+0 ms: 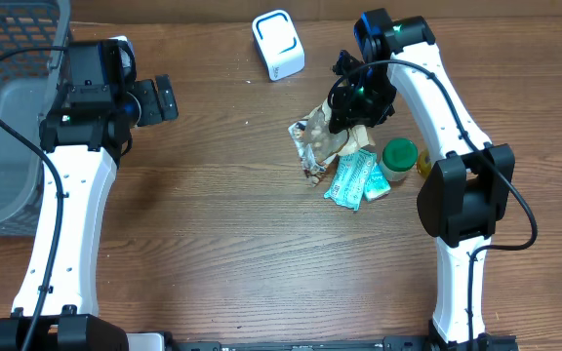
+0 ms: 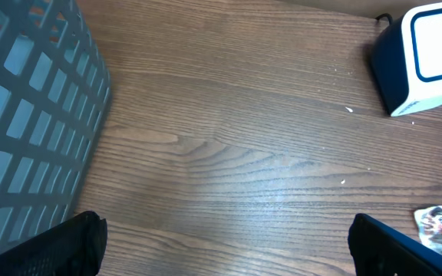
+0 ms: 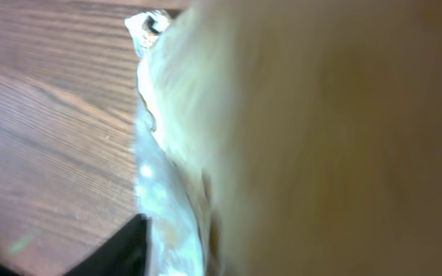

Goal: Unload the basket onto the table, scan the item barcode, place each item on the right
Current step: 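Carry the PanTree bag right and lower it beside the wipes packet, then open the right gripper and release the PanTree bag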

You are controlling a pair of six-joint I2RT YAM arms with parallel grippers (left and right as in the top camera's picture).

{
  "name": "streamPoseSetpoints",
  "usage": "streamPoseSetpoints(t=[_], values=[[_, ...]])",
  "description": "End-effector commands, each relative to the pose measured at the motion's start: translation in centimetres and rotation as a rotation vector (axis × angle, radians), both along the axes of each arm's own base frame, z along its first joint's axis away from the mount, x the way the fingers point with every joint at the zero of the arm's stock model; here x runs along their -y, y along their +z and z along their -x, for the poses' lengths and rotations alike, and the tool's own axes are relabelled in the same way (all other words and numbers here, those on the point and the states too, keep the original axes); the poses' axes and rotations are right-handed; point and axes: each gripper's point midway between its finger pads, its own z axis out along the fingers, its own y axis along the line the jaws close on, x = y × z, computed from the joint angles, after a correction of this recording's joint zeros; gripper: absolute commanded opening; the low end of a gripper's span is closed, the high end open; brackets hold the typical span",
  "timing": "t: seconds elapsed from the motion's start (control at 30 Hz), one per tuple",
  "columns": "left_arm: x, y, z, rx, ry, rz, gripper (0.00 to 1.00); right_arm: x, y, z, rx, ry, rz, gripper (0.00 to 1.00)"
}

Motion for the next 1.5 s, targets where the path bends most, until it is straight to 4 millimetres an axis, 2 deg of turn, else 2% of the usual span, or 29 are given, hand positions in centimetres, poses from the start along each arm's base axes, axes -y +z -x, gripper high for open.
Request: streamPoseSetpoints(t=[0.0,0.07,0.13,0.27,0.3,0.33,0.63,1.07,1.47], values=[[-0.4,0.3,-0.2,0.004,-0.003,-0.024,1.00,1.9,-0.5,-0.4,0.018,-0.023,0.107,0.67],[-0.4,0.3,-0.2,0.004,-0.003,-0.024,0.99,3.1,-0.7,-0.9,0.035,-0.088,0.181,0.76],[-0.4,0.3,-0.2,0.004,-0.003,-0.024,1.00,4.1,-0.7,-1.4,0.053,-0.152,0.239,0.80],[-0.4,0.3,-0.2,0.004,-0.003,-0.024,1.00,4.4,-0.7,-2.2,0.077,-0.235,0.259,0.87],[-0.4,0.3,-0.2,0.004,-0.003,-0.024,1.00,4.4,-0.7,-2.2,0.080,-0.239,0.258,0.91],[-0.4,0.3,-0.2,0.004,-0.003,-0.024,1.00,4.4,-0.7,-2.3,0.084,-0.239,0.256,1.00],[-0.4,0.3,-0.2,0.004,-0.003,-0.024,1.00,4.2,-0.7,-2.9,0.107,-0.242,0.247,1.00],[-0.4,0.3,-0.2,0.004,-0.003,-0.024,1.00,3.8,-0.5,-4.8,0.180,-0.253,0.219,1.00],[-0.4,0.3,-0.2,0.003,-0.003,-0.024,1.00,3.7,-0.4,-5.2,0.196,-0.255,0.213,1.00]])
